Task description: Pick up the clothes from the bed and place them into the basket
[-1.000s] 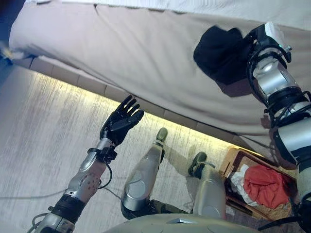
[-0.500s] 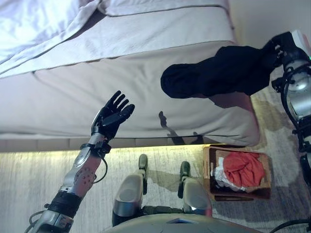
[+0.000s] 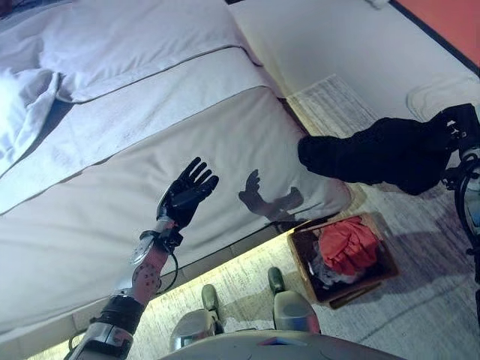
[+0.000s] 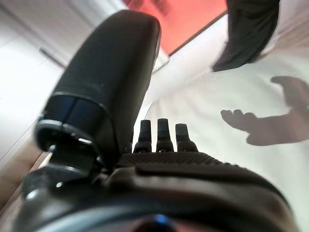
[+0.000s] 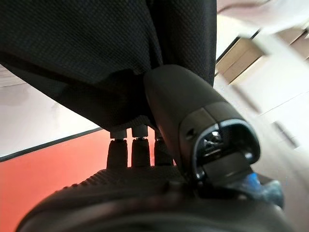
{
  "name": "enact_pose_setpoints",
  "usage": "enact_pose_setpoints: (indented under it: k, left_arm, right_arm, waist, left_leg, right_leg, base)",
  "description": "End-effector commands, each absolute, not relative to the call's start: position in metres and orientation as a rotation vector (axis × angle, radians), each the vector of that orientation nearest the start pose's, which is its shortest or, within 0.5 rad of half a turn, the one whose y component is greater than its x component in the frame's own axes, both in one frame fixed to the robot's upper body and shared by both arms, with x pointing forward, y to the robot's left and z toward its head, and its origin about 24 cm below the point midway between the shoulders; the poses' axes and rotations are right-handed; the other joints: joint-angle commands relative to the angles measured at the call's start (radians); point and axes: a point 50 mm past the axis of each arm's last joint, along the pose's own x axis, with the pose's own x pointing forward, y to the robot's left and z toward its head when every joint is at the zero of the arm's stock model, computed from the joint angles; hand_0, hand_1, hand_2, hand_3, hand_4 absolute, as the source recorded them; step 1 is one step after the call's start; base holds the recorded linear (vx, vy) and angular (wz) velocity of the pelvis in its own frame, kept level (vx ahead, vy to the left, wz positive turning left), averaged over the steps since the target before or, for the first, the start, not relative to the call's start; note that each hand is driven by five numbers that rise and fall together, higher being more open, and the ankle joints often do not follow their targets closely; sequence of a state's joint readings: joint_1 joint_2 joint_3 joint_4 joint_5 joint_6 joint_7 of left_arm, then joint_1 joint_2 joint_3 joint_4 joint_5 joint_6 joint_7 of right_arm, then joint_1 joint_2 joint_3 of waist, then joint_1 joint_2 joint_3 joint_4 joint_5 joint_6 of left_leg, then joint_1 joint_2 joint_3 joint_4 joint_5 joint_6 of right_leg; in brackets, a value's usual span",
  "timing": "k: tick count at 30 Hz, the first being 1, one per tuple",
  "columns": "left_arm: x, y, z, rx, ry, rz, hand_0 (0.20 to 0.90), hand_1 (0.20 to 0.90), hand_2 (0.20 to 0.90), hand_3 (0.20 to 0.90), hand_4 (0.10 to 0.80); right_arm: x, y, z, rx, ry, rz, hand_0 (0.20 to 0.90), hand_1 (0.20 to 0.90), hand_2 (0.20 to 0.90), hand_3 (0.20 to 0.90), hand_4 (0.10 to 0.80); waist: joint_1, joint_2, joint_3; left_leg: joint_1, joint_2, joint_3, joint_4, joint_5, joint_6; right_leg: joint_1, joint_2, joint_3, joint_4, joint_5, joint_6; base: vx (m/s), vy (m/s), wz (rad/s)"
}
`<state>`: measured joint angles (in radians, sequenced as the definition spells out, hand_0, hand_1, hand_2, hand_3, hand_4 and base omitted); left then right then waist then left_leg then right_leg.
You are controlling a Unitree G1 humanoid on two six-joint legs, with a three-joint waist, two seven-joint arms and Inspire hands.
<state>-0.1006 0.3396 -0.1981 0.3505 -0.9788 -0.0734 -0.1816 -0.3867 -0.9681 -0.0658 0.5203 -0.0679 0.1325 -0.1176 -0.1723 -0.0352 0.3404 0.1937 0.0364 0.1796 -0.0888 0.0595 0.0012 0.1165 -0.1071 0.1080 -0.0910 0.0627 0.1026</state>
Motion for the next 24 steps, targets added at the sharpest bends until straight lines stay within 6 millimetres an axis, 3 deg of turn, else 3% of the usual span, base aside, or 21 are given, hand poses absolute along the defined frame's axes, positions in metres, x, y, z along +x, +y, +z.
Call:
enact_pose_setpoints:
  k: [1,11,24]
  left_arm:
    - [0.257,0.18,-0.009,-0.605,0.179,-0.172,0.9,0.9,0.9,0.9,0.8]
    - [0.264,0.175,-0.005,-0.583,0.178,-0.195,0.9,0.9,0.9,0.9,0.8]
    - [0.272,0.166,0.001,-0.567,0.16,-0.238,0.9,0.9,0.9,0.9,0.8]
  right_arm:
    - [0.271,-0.405,0.217,-1.02,-0.035,-0.662,0.3,0.3,0.3,0.2,0.1]
    - [0.265,-0.409,0.19,-0.923,0.037,-0.62,0.3,0.3,0.3,0.2,0.1]
    - [0.285,-0.388,0.117,-0.752,0.247,-0.475,0.3,0.3,0.3,0.2,0.1]
  waist:
    - [-0.015,-0.014,-0.243]
    - [-0.064,-0.007,-0.235]
    - [-0.061,0.02,-0.21]
  left_leg:
    - [-0.007,0.074,0.007,0.002,-0.132,-0.044]
    - [0.029,0.067,0.067,0.013,-0.155,-0.039]
    - [0.036,0.072,0.1,0.039,-0.167,-0.043]
  right_leg:
    - [-0.075,0.052,0.047,0.024,0.003,-0.006]
    - [-0.098,0.056,0.091,0.05,0.012,0.004]
    - [-0.113,0.046,0.08,0.058,0.024,0.007]
  base:
    - [-0.007,0.018,-0.33]
    - [-0.002,0.018,-0.27]
    - [-0.012,-0.016,-0.09]
